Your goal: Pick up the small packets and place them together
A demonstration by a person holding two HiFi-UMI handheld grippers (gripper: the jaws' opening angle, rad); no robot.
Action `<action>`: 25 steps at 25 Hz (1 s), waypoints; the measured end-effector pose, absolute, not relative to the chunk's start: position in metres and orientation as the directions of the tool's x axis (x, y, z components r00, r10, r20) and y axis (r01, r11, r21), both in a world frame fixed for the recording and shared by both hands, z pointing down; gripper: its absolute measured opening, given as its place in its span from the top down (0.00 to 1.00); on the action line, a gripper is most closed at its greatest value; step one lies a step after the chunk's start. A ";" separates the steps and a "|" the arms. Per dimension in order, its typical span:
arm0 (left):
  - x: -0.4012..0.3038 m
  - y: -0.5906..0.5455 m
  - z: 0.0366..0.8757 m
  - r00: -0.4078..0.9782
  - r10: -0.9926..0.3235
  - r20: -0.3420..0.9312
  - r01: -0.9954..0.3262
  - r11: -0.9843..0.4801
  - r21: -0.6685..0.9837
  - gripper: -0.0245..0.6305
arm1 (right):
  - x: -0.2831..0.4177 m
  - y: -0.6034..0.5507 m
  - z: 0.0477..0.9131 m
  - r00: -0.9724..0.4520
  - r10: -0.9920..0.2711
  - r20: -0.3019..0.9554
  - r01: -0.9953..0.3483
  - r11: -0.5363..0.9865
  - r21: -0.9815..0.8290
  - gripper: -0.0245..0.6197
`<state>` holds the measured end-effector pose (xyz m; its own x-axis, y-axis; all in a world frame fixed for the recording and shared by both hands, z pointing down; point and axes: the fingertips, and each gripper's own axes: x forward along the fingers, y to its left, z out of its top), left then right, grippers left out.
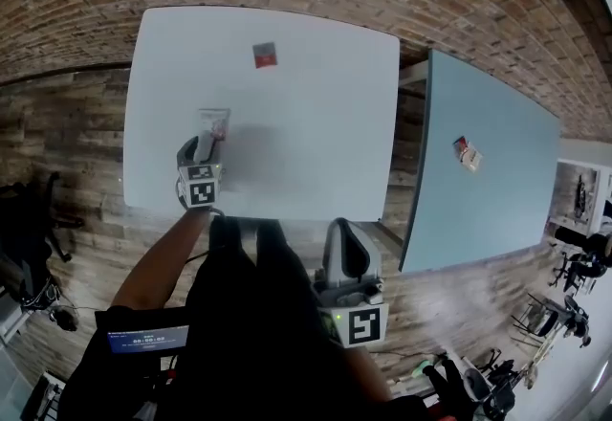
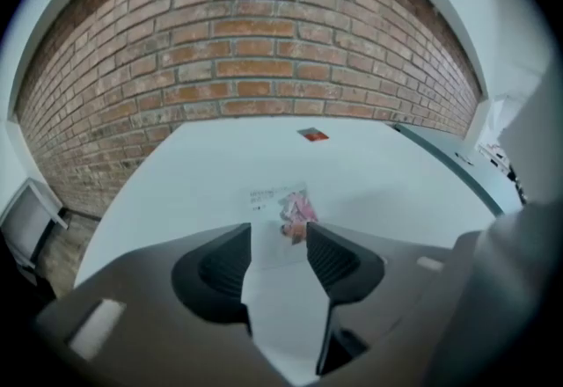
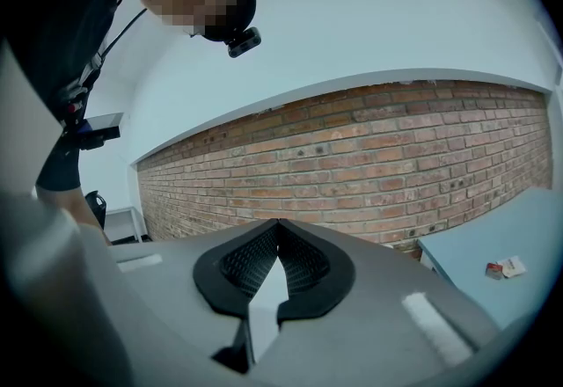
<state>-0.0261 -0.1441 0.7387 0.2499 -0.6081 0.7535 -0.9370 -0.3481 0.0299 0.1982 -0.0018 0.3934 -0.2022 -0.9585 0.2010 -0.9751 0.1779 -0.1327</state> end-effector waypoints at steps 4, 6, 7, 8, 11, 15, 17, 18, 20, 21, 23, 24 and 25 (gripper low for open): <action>-0.006 -0.141 0.686 0.352 -0.692 0.630 -0.909 -0.414 0.054 0.73 | 0.197 -0.006 0.387 -0.210 -0.962 0.174 -0.974 0.191 -0.119 0.96; -0.002 -0.130 0.652 0.428 -0.723 0.543 -0.893 -0.430 0.132 0.96 | 0.189 -0.007 0.383 -0.211 -0.964 0.163 -0.974 0.193 -0.118 0.96; -0.002 -0.125 0.633 0.463 -0.735 0.495 -0.880 -0.446 0.161 0.96 | 0.184 -0.007 0.381 -0.211 -0.965 0.157 -0.974 0.195 -0.112 0.96; -0.002 -0.120 0.611 0.495 -0.744 0.449 -0.866 -0.467 0.180 0.96 | 0.179 -0.007 0.380 -0.210 -0.966 0.151 -0.975 0.196 -0.105 0.96; -0.004 -0.106 0.561 0.555 -0.756 0.347 -0.832 -0.501 0.239 0.96 | 0.168 -0.012 0.375 -0.218 -0.966 0.135 -0.973 0.206 -0.102 0.96; -0.024 -0.088 0.524 0.574 -0.772 0.274 -0.812 -0.493 0.312 0.96 | 0.155 -0.017 0.374 -0.221 -0.966 0.137 -0.973 0.210 -0.090 0.96; -0.036 -0.081 0.511 0.585 -0.773 0.244 -0.802 -0.508 0.313 0.96 | 0.149 -0.022 0.378 -0.215 -0.967 0.135 -0.975 0.205 -0.084 0.96; -0.041 -0.079 0.505 0.591 -0.773 0.232 -0.798 -0.516 0.311 0.96 | 0.148 -0.027 0.382 -0.209 -0.968 0.137 -0.976 0.199 -0.083 0.96; -0.050 -0.076 0.498 0.600 -0.771 0.214 -0.789 -0.527 0.314 0.96 | 0.149 -0.040 0.392 -0.198 -0.969 0.147 -0.979 0.190 -0.067 0.96; -0.052 -0.077 0.496 0.603 -0.769 0.211 -0.786 -0.529 0.318 0.96 | 0.151 -0.048 0.396 -0.195 -0.969 0.155 -0.981 0.189 -0.054 0.96; -0.056 -0.079 0.493 0.605 -0.767 0.215 -0.786 -0.530 0.318 0.96 | 0.156 -0.067 0.408 -0.195 -0.965 0.178 -0.981 0.191 -0.043 0.96; -0.057 -0.080 0.492 0.603 -0.767 0.219 -0.788 -0.530 0.312 0.96 | 0.159 -0.078 0.416 -0.199 -0.961 0.192 -0.980 0.193 -0.047 0.96; -0.058 -0.082 0.491 0.599 -0.770 0.219 -0.791 -0.529 0.307 0.96 | 0.162 -0.090 0.424 -0.204 -0.957 0.207 -0.979 0.197 -0.052 0.96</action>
